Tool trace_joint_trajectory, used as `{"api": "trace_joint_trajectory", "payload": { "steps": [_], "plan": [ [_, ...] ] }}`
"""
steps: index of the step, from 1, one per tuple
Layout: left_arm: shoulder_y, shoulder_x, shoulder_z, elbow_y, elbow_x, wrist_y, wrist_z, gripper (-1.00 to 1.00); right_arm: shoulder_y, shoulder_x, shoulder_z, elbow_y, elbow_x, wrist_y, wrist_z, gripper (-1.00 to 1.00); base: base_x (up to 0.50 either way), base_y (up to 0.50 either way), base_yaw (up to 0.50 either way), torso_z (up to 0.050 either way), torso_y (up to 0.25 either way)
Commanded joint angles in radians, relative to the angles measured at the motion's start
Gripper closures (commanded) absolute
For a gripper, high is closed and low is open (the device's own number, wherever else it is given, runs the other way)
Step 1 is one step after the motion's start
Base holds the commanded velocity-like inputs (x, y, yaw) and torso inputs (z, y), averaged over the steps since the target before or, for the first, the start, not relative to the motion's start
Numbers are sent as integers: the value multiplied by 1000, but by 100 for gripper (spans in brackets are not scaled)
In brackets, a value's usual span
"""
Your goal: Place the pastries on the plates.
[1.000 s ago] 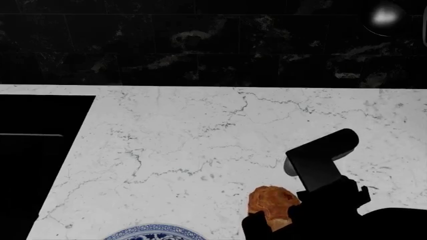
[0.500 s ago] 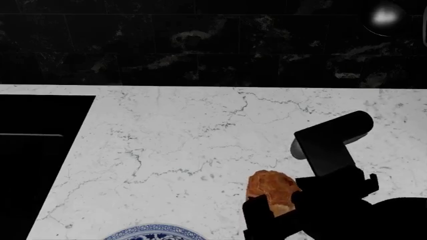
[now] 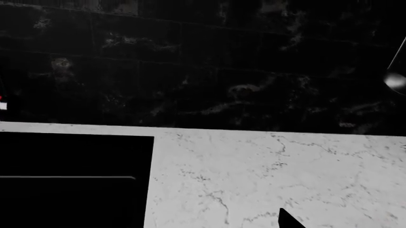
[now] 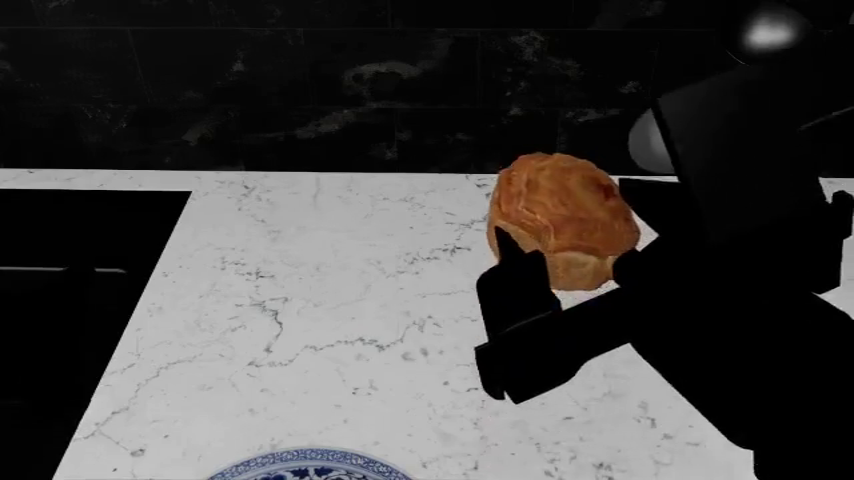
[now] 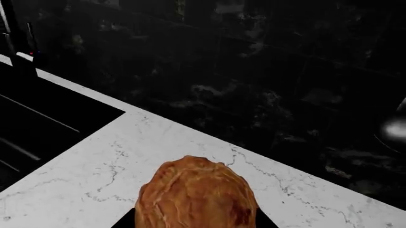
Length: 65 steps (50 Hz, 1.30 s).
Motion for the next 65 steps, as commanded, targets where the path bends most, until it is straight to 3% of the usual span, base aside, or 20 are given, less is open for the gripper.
{"api": "trace_joint_trajectory", "payload": {
  "steps": [1, 33, 41, 65],
  "plan": [
    [25, 36, -26, -19, 43, 6, 48, -100, 10, -22, 70, -120, -28, -36, 50, 100, -465, 290, 0, 0, 0],
    [52, 15, -38, -11, 44, 27, 55, -100, -35, -23, 77, -145, -36, -83, 63, 100, -496, 273, 0, 0, 0],
    [62, 9, -41, -18, 49, 33, 67, -100, -42, -31, 89, -132, -51, -107, 60, 100, 0, 28, 0, 0, 0],
    [57, 30, -44, -20, 52, 36, 48, -100, -42, -33, 83, -91, -70, -113, 4, 100, 32, 500, 0, 0, 0]
  ]
}}
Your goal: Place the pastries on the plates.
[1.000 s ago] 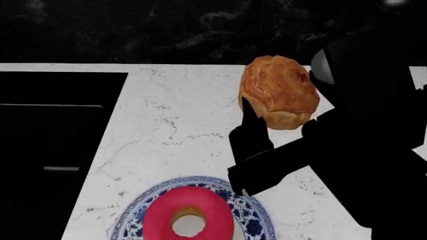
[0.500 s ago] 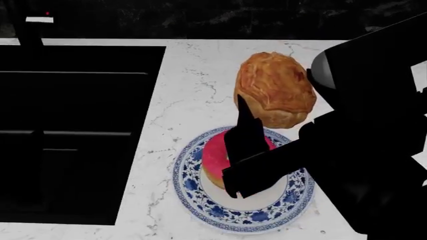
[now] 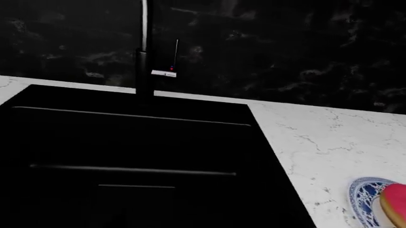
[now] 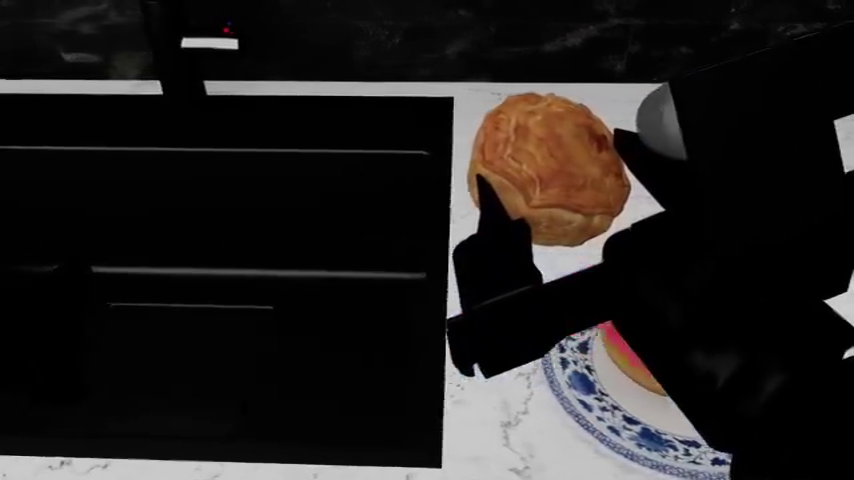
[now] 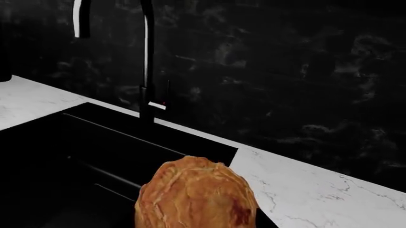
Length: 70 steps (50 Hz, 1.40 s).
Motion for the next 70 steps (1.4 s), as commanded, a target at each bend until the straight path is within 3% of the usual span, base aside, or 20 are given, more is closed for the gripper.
{"api": "trace_joint_trajectory", "payload": {
  "steps": [1, 70],
  "plan": [
    [2, 29, -35, 15, 3, 3, 9, -100, 7, -17, 29, 23, -42, 9, -61, 100, 36, 500, 0, 0, 0],
    [25, 28, -44, 13, 1, 10, 5, -100, -4, -14, 7, 5, -47, -10, -63, 100, 40, 500, 0, 0, 0]
  ]
}}
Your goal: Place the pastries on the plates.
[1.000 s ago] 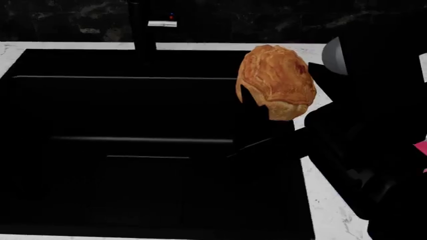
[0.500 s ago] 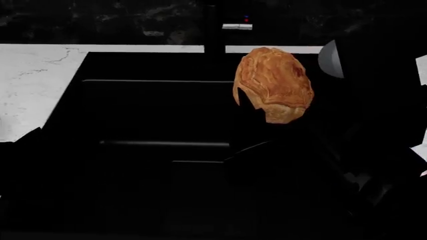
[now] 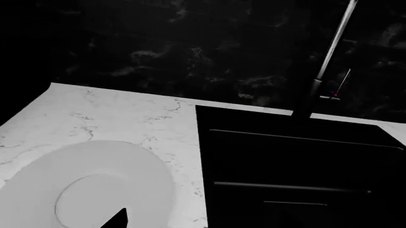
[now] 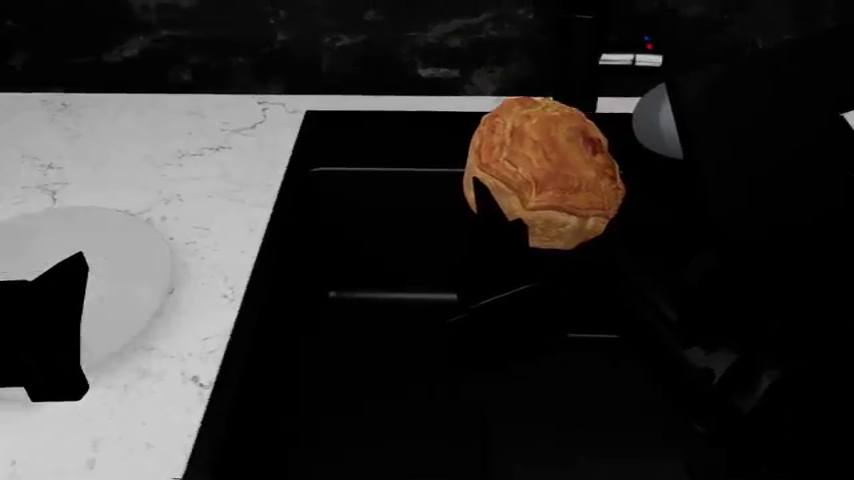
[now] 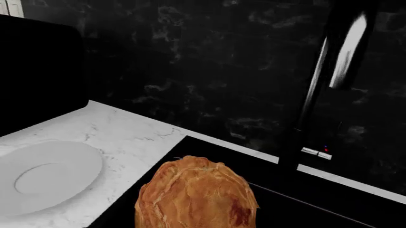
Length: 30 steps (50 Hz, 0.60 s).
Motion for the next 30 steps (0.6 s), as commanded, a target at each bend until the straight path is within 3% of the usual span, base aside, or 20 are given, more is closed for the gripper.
{"api": "trace_joint_trajectory", "payload": {
  "steps": [1, 30],
  "plan": [
    [10, 21, -30, 8, 5, -4, 25, -100, -8, -17, 27, -9, -40, 6, -42, 100, 43, 500, 0, 0, 0],
    [20, 25, -35, 11, 4, 3, 18, -100, -4, -17, 19, -11, -41, 2, -51, 100, 40, 500, 0, 0, 0]
  ]
}}
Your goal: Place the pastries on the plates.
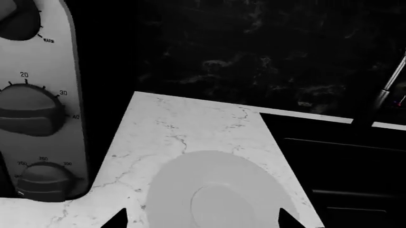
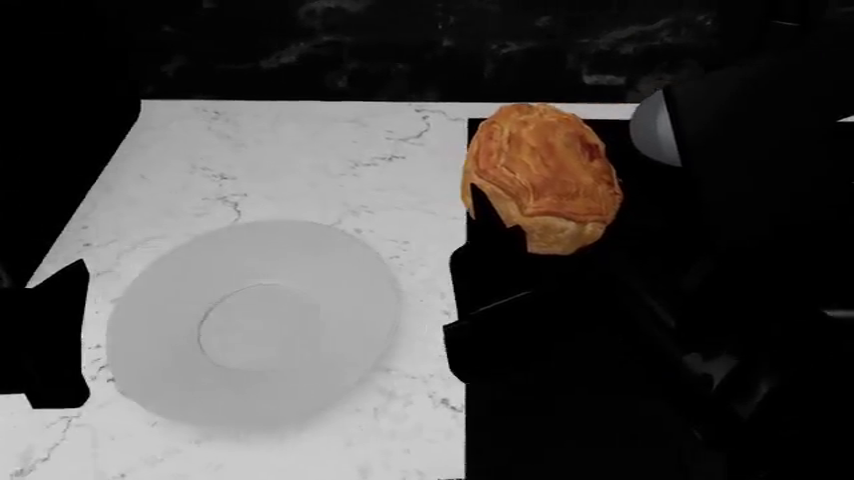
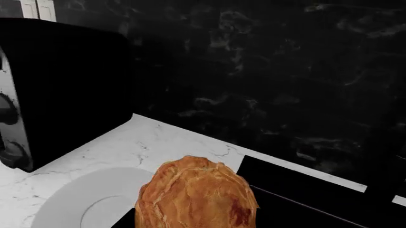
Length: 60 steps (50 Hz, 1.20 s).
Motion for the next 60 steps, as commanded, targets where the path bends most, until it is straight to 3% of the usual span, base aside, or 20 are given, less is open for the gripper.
{"api": "trace_joint_trajectory", "payload": {
  "steps": [1, 15, 37, 60],
  "plan": [
    [-5, 27, -31, 0, -1, -13, 24, -100, 2, -24, 24, -5, -43, 9, -46, 100, 39, 500, 0, 0, 0],
    [10, 21, -35, -1, 7, -2, 35, -100, 15, -62, 8, 52, -96, -5, -70, 100, 26, 302, 0, 0, 0],
    [36, 27, -39, 10, 23, 22, 21, -100, 168, -324, -273, 313, -458, 22, -396, 100, 0, 0, 0, 0, 0],
    [49, 21, -45, 18, 23, 33, 12, -100, 116, -455, -428, 460, -605, -49, -522, 100, 0, 0, 0, 0, 0]
  ]
}}
